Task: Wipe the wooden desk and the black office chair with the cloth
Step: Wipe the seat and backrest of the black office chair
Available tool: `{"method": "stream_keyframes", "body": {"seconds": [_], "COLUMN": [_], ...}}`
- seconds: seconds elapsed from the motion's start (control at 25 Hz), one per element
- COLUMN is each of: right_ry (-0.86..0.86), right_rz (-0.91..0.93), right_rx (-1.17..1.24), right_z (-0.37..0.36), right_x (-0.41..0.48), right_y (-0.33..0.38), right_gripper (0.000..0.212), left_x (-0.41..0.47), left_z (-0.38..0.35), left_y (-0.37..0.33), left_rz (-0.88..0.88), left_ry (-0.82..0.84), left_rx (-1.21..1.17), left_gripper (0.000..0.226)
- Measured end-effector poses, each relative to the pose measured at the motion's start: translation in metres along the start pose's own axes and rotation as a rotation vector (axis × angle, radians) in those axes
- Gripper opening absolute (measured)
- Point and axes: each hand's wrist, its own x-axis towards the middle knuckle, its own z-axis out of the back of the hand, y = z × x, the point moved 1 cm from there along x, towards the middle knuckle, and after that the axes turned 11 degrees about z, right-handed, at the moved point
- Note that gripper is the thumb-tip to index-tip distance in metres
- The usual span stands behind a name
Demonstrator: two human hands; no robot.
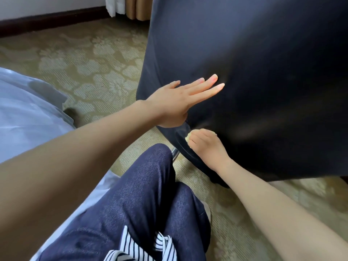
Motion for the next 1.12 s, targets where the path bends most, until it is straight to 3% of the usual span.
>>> {"method": "stream_keyframes", "body": {"seconds": [0.16, 0.32, 0.44, 0.6, 0.88, 1.0, 1.12], "right_ry": [0.101, -0.023, -0.170, -0.413, -0.794, -0.776, -0.642], "right_rz": [0.099, 0.108, -0.016, -0.105, -0.307, -0.310, -0.274], "right_rx": [0.018, 0.071, 0.140, 0.074, -0.066, -0.028, 0.089], "right_z": [-0.015, -0.002, 0.021, 0.071, 0.105, 0.090, 0.055], "right_x": [-0.059, -0.134, -0.174, -0.187, -0.126, -0.096, -0.091], "right_y": [0.015, 0.009, -0.001, -0.020, -0.051, -0.034, -0.009], "right_gripper": [0.012, 0.018, 0.030, 0.017, 0.023, 0.023, 0.034], "left_x": [-0.001, 0.000, 0.001, 0.001, -0.010, -0.018, -0.018], "left_z": [0.003, 0.000, -0.006, -0.017, -0.022, -0.033, -0.050], "left_y": [0.002, -0.002, -0.005, -0.014, -0.040, -0.072, -0.101], "left_rz": [0.016, 0.025, 0.042, 0.076, 0.168, 0.153, -0.009], "left_ry": [0.009, -0.009, -0.050, -0.109, -0.203, -0.322, -0.318], "left_rx": [0.039, 0.058, 0.060, 0.031, -0.008, -0.099, 0.031], "left_gripper": [0.103, 0.106, 0.107, 0.105, 0.099, 0.094, 0.093]}}
